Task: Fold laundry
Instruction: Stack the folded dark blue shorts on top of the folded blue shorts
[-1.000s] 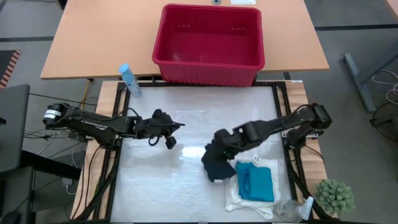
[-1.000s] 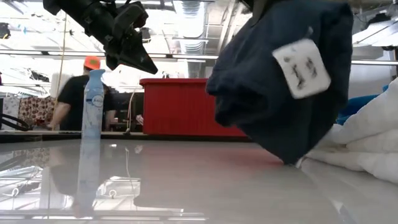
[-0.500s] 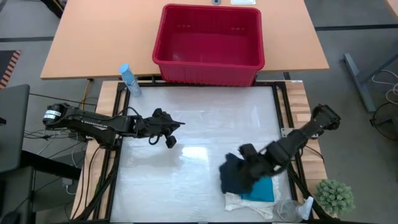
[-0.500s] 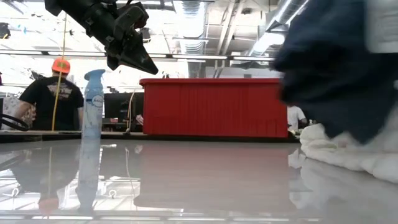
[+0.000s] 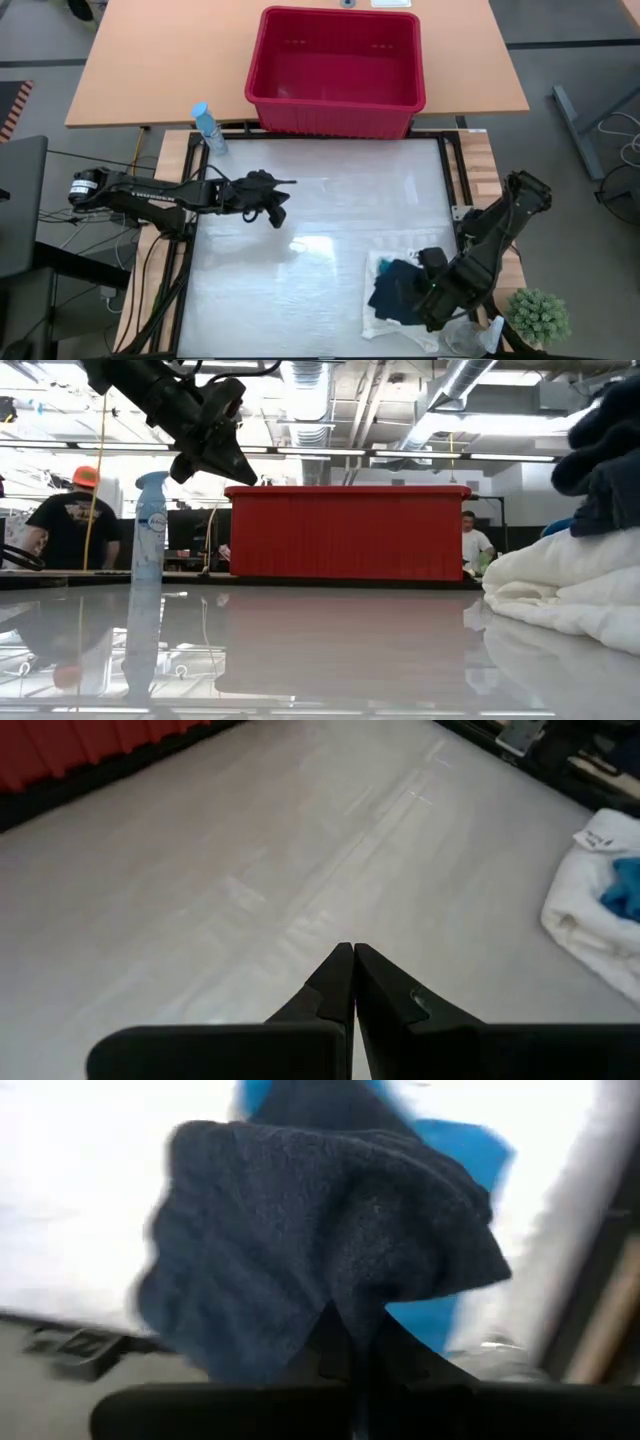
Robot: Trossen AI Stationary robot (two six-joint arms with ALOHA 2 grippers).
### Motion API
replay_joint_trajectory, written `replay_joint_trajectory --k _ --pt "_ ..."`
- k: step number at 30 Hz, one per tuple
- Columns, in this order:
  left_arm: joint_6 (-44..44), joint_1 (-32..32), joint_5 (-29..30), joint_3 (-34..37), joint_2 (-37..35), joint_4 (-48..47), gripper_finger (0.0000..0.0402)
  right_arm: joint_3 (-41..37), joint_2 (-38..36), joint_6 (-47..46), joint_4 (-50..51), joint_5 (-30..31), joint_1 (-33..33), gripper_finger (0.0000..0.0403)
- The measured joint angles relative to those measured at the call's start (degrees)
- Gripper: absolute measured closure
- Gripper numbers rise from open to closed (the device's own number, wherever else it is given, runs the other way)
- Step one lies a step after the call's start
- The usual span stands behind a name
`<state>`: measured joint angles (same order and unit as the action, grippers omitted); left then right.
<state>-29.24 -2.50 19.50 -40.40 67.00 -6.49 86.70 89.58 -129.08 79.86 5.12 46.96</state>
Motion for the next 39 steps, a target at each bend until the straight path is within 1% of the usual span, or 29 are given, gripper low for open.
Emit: replay_joint_trajectory --k 4,7,14,18,21,30,31,35,39 --pt "-2.83 -0.02 -1.82 0.0 0.0 0.57 0.0401 -0.05 0.04 -0.13 5.83 -6.11 0.3 0.0374" --pt "-2.96 -0.02 -2.78 0.0 0.0 1.5 0.0401 -0.07 0.05 0.5 8.91 -9.14 0.59 0.0374" --pt "-2.81 -0.02 -2.49 0.0 0.11 4.07 0.0401 -0.08 0.05 3.42 9.05 -9.02 0.47 0.0369" --pt "-2.7 -0.02 -2.49 0.0 0.13 4.11 0.0401 -0.1 0.21 6.11 7.57 -7.43 0.6 0.034" --pt "-2.7 -0.02 -2.48 0.0 0.13 4.14 0.0401 -0.1 0.86 6.84 7.66 -7.3 0.59 0.0316" --pt "-3.03 -0.02 -2.77 0.0 0.15 4.48 0.0401 -0.14 3.61 13.45 8.39 -6.8 -0.29 0.0243" --pt "-3.07 -0.02 -3.15 0.0 0.15 4.72 0.0401 -0.14 3.61 13.43 8.37 -6.39 -0.5 0.0236" --pt "-2.36 0.06 -7.94 -0.01 0.57 8.96 0.0395 -0.14 2.83 11.24 9.55 -2.95 -0.64 0.0211" --pt "-4.47 0.22 -11.64 -0.07 1.72 14.16 0.0372 -0.1 2.08 11.06 10.21 -3.08 0.06 0.0196"
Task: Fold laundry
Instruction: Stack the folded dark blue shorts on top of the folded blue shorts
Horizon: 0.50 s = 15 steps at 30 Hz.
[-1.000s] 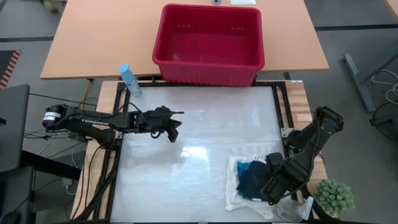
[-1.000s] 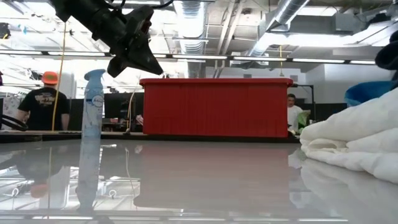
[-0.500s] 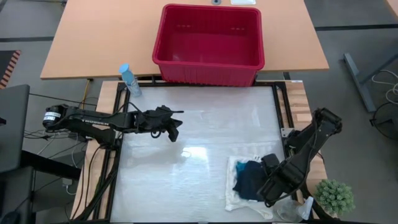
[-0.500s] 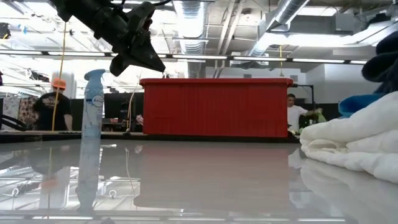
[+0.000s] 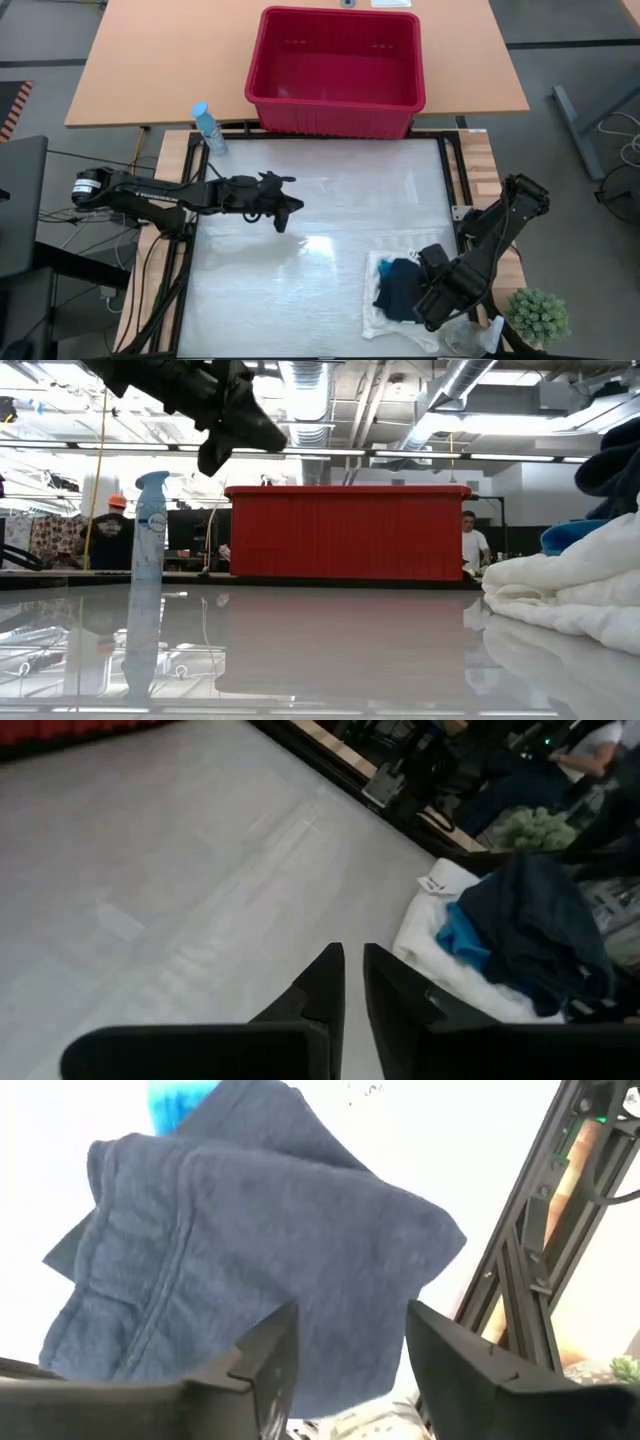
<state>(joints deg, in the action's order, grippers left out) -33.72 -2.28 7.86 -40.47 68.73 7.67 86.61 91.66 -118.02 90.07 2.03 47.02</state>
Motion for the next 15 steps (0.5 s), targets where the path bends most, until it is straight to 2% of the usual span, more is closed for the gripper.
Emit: replay_joint_trajectory --k 5,7,9,12,15 --pt "-3.98 0.0 -1.19 -0.01 2.78 3.93 0.0343 -0.02 0.1 -1.15 -0.01 -0.02 0.69 0.0191" --pt "-6.06 0.0 -1.24 0.0 4.44 5.74 0.0337 0.34 0.07 -3.11 -0.07 3.66 0.96 0.0197" --pt "-8.32 0.02 -1.43 0.04 5.66 6.53 0.0334 1.94 -0.11 -3.49 -0.11 10.22 1.85 0.0212" --pt "-10.16 0.02 -2.03 0.04 7.48 9.53 0.0335 2.16 -0.76 -3.72 -0.72 15.11 3.66 0.0261" --pt "-10.59 0.0 -3.06 0.04 9.26 13.24 0.0341 -0.6 -0.61 -5.62 -3.67 18.4 6.61 0.0347"
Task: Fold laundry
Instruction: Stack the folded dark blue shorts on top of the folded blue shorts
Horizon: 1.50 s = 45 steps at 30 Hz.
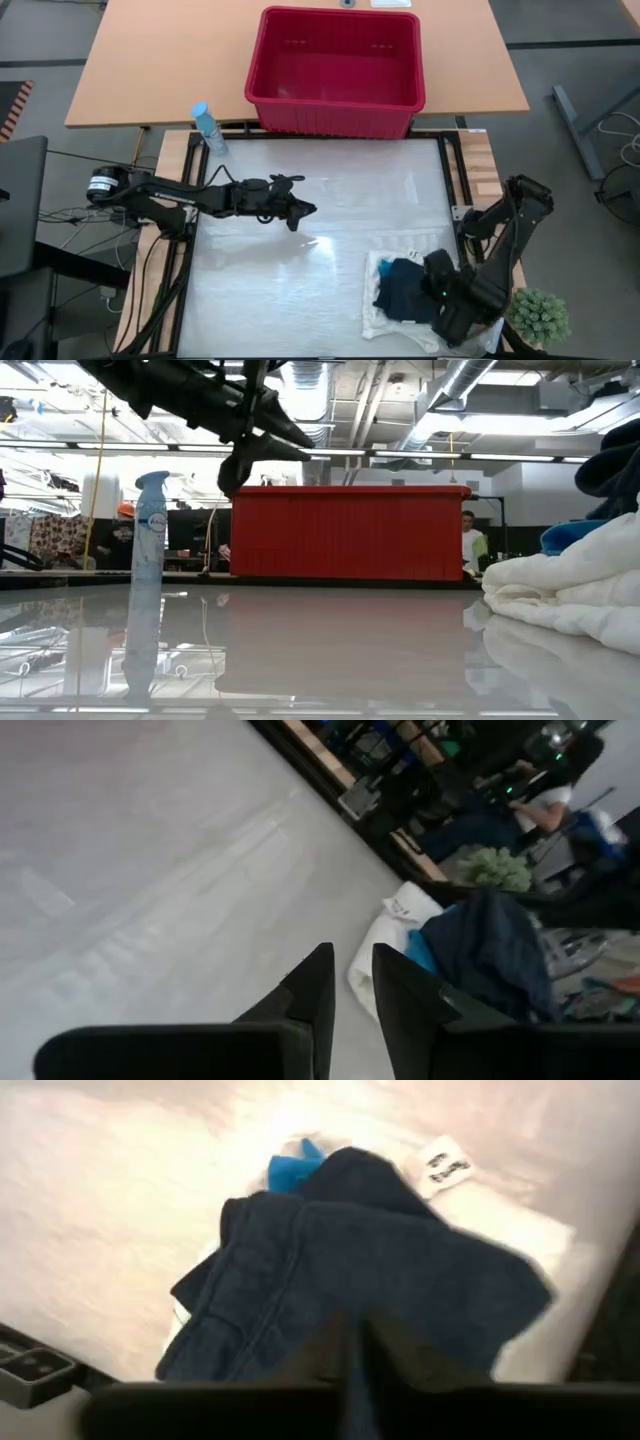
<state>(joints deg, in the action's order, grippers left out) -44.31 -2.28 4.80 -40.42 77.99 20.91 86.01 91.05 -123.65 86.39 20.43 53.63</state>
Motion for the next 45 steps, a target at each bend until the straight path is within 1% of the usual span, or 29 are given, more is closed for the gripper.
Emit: replay_joint_trajectory --k 1,2,6,8,12,15,19,25,27,29,31,34,36,38,42,45 --pt "-0.47 0.0 -0.02 0.0 0.39 0.94 0.0344 -1.41 0.15 -2.06 -0.85 1.82 1.15 0.0374" --pt "-1.21 0.0 -0.02 0.0 0.88 1.97 0.0347 -2.99 0.15 -3.64 -1.83 2.86 2.13 0.0384" --pt "-3.55 0.0 -0.02 0.0 2.69 5.61 0.0362 -7.75 0.15 -4.59 -7.18 2.93 3.36 0.0381" --pt "-4.29 0.0 -0.02 0.0 3.33 7.24 0.0369 -10.16 0.17 -4.63 -10.39 3.35 3.31 0.0387" --pt "-5.23 0.0 -0.03 -0.02 4.53 9.93 0.0386 -16.3 0.15 -4.03 -19.7 3.47 3.25 0.0392" --pt "-6.04 0.0 -0.5 0.0 4.73 10.01 0.0398 -21.48 0.15 -4.03 -27.65 2.78 3.12 0.039" --pt "-5.84 0.0 -0.45 0.0 4.71 9.5 0.0399 -26.67 0.06 -4.03 -34.88 1.86 3.12 0.0388" --pt "-4.67 0.0 4.52 0.0 4.69 8.85 0.0398 -31.24 -0.17 -2.9 -41.17 -0.65 2.9 0.0387" --pt "-4.83 -0.02 5.87 0.0 4.69 9.09 0.0398 -31.55 -0.35 -2.57 -42.12 -0.99 2.84 0.0386" --pt "-7.47 -0.02 6.4 0.0 4.69 9.1 0.0398 -31.47 -1.01 -2.5 -42.46 -0.75 2.84 0.0382" --pt "-8.97 -0.02 6.03 0.0 4.69 8.5 0.0398 -30.91 -2.08 -1.83 -41.78 0.67 2.86 0.0372" --pt "-8.65 -0.02 3.47 0.0 4.69 8.26 0.0397 -30.28 -4.44 0.1 -40.57 3.77 2.83 0.0356" --pt "-7.66 -0.02 1.8 0.0 4.69 8.17 0.0393 -30.14 -6.23 0.51 -39.5 4.38 2.42 0.0348" --pt "-7.1 -0.02 -0.01 0.0 4.69 8.21 0.0384 -30.15 -7.7 0.9 -38.38 4.97 2.17 0.0343" --pt "-7.46 -0.02 -2.47 0.0 4.66 8.26 0.0358 -30.15 -11.65 3.21 -38.13 9.57 2.14 0.0338" --pt "-7.19 -0.02 -4.29 0.0 4.66 8.04 0.0348 -30.09 -14.93 6.2 -38.41 11.22 2.16 0.0338"
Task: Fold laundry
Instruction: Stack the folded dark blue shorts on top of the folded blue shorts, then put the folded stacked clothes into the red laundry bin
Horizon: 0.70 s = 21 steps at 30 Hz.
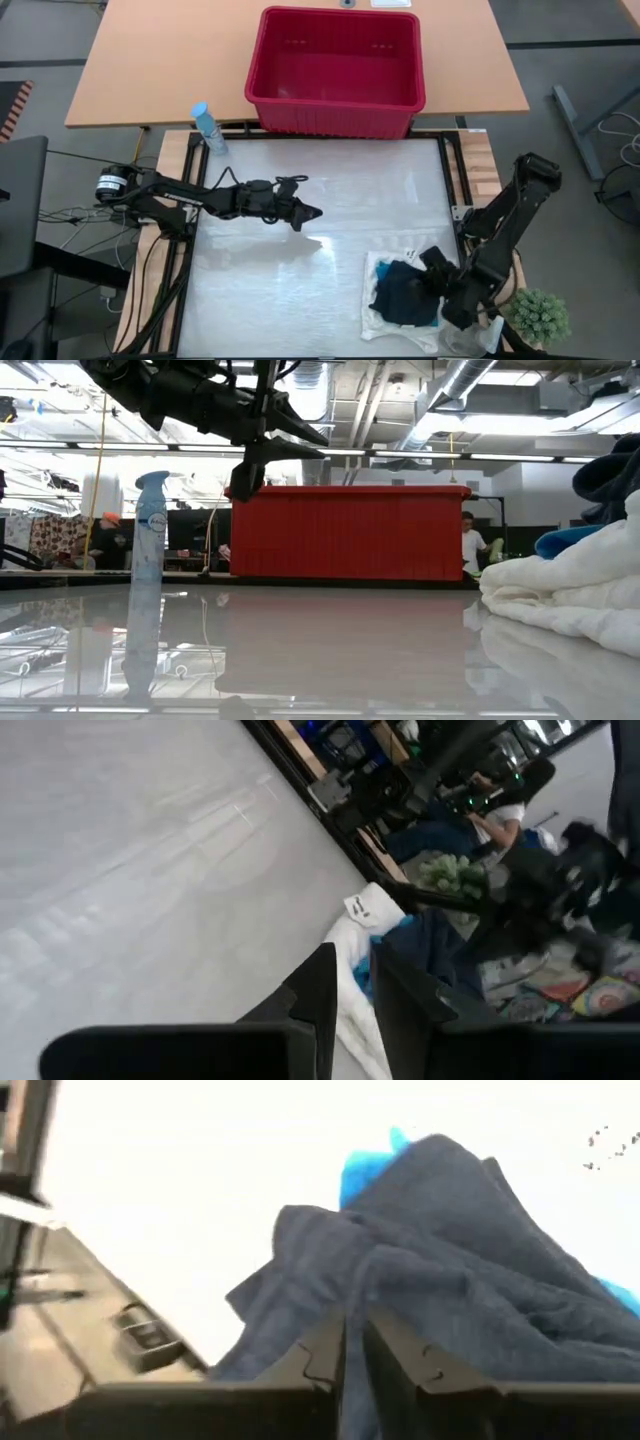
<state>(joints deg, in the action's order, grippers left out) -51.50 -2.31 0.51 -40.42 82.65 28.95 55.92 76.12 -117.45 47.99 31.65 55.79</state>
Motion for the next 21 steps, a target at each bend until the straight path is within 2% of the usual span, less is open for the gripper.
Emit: replay_joint_trajectory --k 2,4,7,11,15,18,21 --pt "2.05 0.02 -0.3 -0.46 0.0 -1.16 0.0354 0.7 -2.22 2.28 0.58 0.59 0.1 0.0338" --pt "5.01 0.3 -0.16 -1.96 0.4 -3.79 0.0378 1.6 -4.25 3.77 2.19 1.13 0.09 0.0338" --pt "9.21 1.04 -1.72 -5.91 3.34 -5.11 0.0397 3.05 -6.9 5.82 4.43 3.67 0.09 0.0338" --pt "16.18 3.37 -4.94 -15.85 11.69 -7.22 0.0401 5.41 -9.66 11.99 5.18 7.85 0.04 0.0338" --pt "25.74 5.53 -8.79 -28.46 22.08 -15.9 0.0401 7.69 -11.38 18.16 5.16 9.8 0.04 0.0338" --pt "32.41 7.19 -8.69 -37.76 29.25 -23.55 0.0401 8.85 -12.17 21.05 5.33 11.54 0.04 0.0338" --pt "34.77 8.56 -6.62 -44.48 35.67 -29.07 0.0401 10.31 -12.21 23.6 5.43 12.04 0.04 0.0337"
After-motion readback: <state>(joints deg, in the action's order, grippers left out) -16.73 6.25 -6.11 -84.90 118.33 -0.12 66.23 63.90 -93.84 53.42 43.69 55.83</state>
